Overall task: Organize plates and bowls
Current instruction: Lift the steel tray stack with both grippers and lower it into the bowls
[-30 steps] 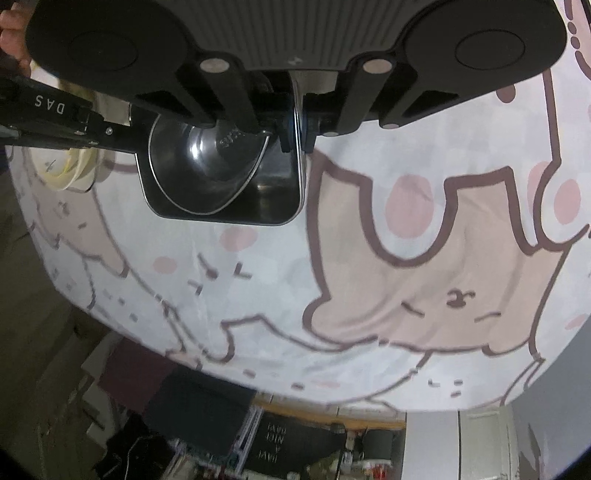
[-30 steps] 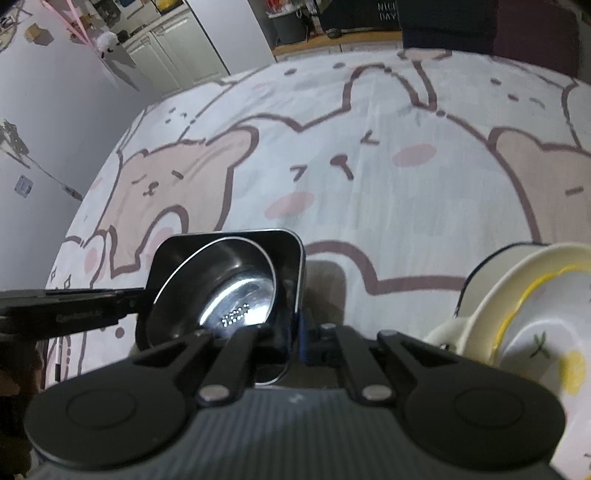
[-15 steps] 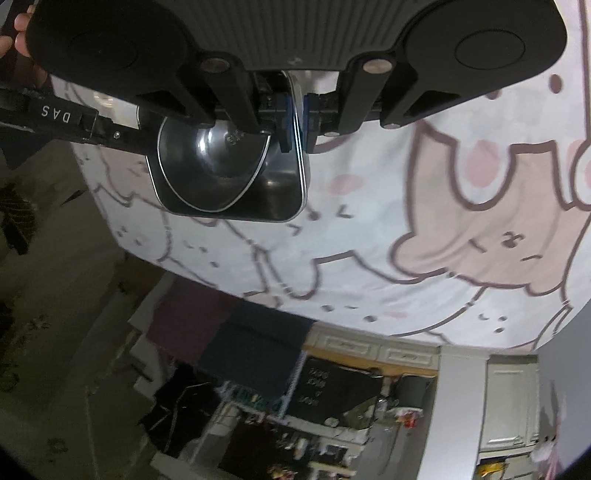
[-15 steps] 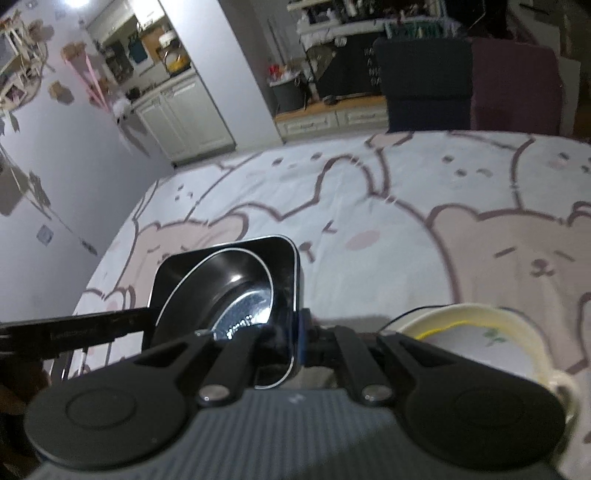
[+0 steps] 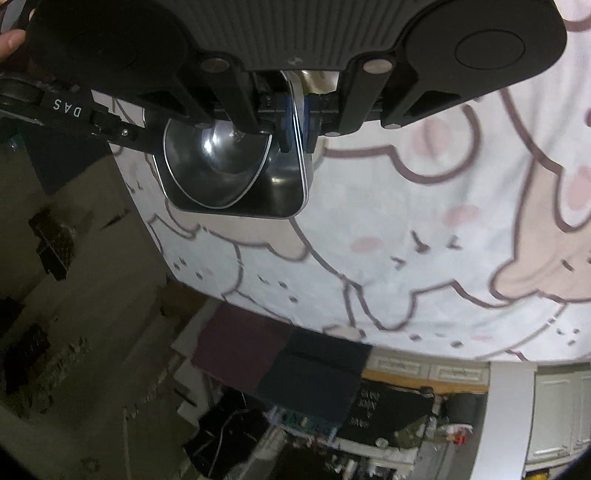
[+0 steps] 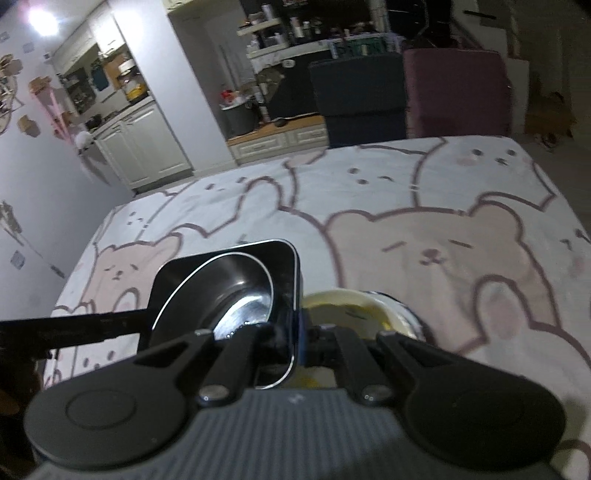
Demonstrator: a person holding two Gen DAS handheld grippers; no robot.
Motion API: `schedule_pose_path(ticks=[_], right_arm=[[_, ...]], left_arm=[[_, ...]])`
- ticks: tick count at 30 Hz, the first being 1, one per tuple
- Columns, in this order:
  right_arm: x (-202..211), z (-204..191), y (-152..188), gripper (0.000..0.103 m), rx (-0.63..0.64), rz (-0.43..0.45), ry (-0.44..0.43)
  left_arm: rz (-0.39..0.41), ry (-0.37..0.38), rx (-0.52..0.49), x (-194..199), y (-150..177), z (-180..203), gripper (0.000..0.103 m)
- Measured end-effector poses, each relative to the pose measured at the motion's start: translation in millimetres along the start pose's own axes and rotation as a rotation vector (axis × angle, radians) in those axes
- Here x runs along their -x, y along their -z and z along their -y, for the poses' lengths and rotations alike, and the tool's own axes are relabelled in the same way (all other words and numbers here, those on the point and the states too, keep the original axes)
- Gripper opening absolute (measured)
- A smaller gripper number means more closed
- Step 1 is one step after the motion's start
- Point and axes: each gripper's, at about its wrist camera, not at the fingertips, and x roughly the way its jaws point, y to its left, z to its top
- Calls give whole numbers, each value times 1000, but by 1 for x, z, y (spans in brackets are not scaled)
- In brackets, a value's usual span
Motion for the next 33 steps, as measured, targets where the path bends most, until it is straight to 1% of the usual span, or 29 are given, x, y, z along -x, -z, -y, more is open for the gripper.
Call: schedule_pose_path(ticks=[3,7,13,21,33], right_arm=[[7,17,7,4,-13,-8,23],[6,34,14,4,-50,-54,33],[2,47,19,4,-69,-104,42],[-6,55,19,4,-81,-137,64],[-14,58,21,4,-84,-170,72]], left_arm=[[-37,-1,-6,-13,4,10,5],[-81,3,12,-29,7,12,5],[-115,6,23,-41,8,16,5],[-148,4,16,-51,9,20,5],[-159,-2,3,-53,9,21,6]])
